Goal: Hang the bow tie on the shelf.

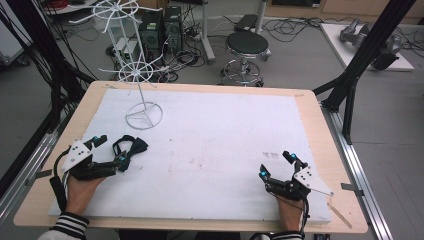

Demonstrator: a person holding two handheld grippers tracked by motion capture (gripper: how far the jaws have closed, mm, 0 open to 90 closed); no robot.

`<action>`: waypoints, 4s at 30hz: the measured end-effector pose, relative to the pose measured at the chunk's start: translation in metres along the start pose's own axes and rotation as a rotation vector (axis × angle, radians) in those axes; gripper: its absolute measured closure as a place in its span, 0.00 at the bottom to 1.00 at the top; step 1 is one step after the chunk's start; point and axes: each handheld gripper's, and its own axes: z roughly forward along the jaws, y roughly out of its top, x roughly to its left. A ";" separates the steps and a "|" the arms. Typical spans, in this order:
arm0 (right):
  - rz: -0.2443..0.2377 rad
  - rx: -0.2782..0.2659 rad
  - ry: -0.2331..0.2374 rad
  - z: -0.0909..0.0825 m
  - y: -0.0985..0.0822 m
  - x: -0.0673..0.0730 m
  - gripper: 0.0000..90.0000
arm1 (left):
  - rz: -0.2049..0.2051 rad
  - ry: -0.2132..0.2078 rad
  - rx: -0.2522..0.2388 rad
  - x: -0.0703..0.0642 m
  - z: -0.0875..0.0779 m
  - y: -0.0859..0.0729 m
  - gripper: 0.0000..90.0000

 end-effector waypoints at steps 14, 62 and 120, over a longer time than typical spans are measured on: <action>0.004 0.000 -0.002 0.000 0.000 0.000 0.07 | 0.024 -0.070 0.124 0.010 0.008 0.016 0.15; 0.010 0.001 -0.004 -0.001 0.000 0.000 0.07 | 0.059 -0.177 0.687 0.021 0.060 0.036 0.30; 0.016 -0.003 -0.004 -0.001 0.000 0.000 0.07 | 0.064 -0.193 0.874 0.009 0.085 0.026 0.82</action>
